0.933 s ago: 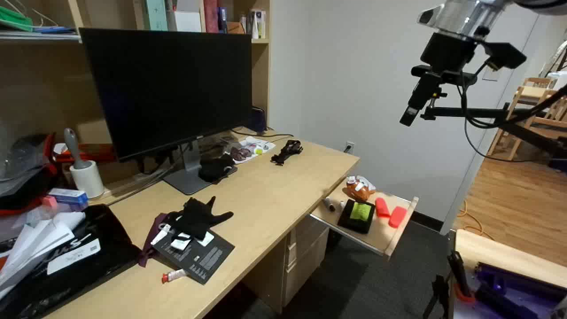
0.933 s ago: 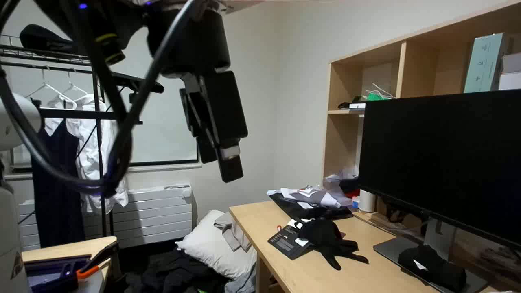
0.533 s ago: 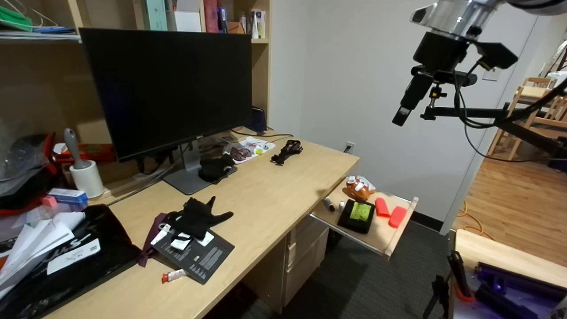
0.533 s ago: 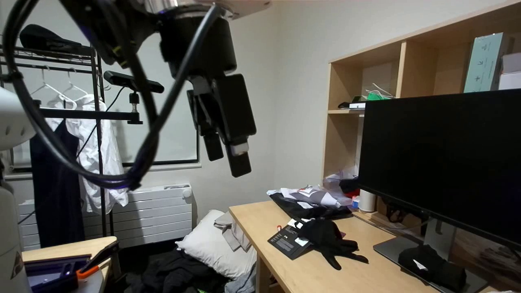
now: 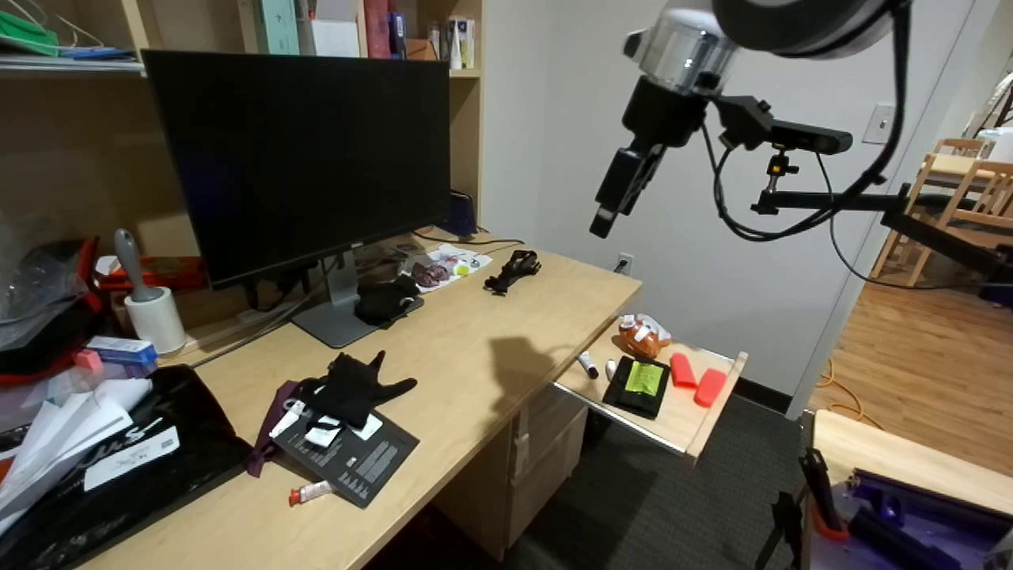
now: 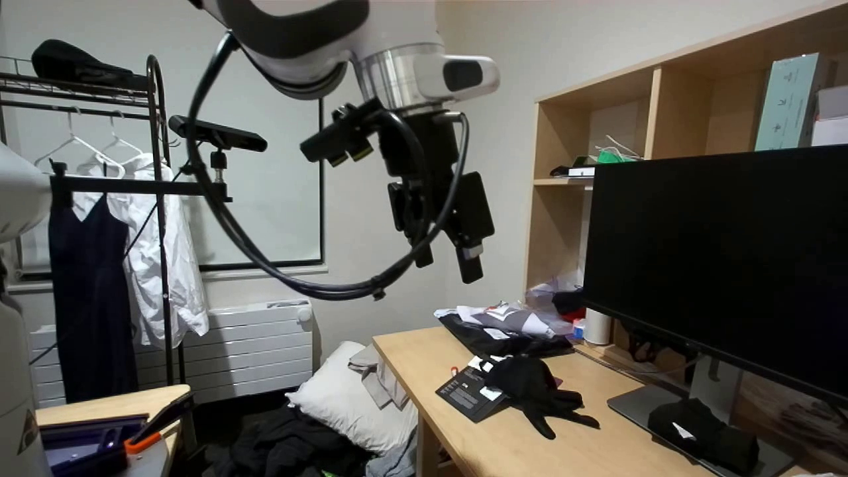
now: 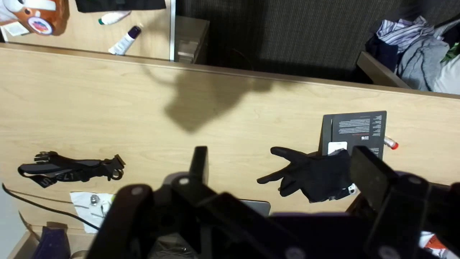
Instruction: Take the papers on the black object and move them to the right on the desk
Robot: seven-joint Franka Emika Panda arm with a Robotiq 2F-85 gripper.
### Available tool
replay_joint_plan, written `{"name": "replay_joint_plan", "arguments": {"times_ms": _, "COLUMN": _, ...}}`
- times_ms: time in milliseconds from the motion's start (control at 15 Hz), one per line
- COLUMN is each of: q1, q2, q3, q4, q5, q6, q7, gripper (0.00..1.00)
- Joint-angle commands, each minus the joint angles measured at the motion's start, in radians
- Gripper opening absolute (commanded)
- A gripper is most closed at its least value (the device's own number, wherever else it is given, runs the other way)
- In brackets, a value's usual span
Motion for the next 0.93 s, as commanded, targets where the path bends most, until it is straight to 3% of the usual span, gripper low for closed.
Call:
{"name": "replay_joint_plan", "arguments": {"times_ms": 0, "q1": 0.032, "q2": 0.248, "q3": 0.066, "q4": 0.179, "q5": 0.055, "q6": 0.036, "q7": 0.045, "gripper": 1.00}}
{"name": "replay_joint_plan", "arguments": {"times_ms": 400, "q1": 0.026, "q2": 0.446, "q3": 0.176, "q4": 0.446, "q5": 0.032, "q6": -0.088, "q7": 0.122, "gripper": 1.00}}
{"name": "replay_joint_plan", "arguments": {"times_ms": 533, "q1": 0.017, "q2": 0.424, "q3": 0.184, "q4": 0.406, "q5": 0.033, "q6": -0.057, "q7": 0.108, "gripper": 1.00}}
{"name": "replay_joint_plan", "arguments": {"times_ms": 867, "q1": 0.012, "q2": 0.439, "q3": 0.186, "q4": 0.439, "q5": 0.032, "q6": -0.079, "q7": 0.108, "gripper": 1.00}}
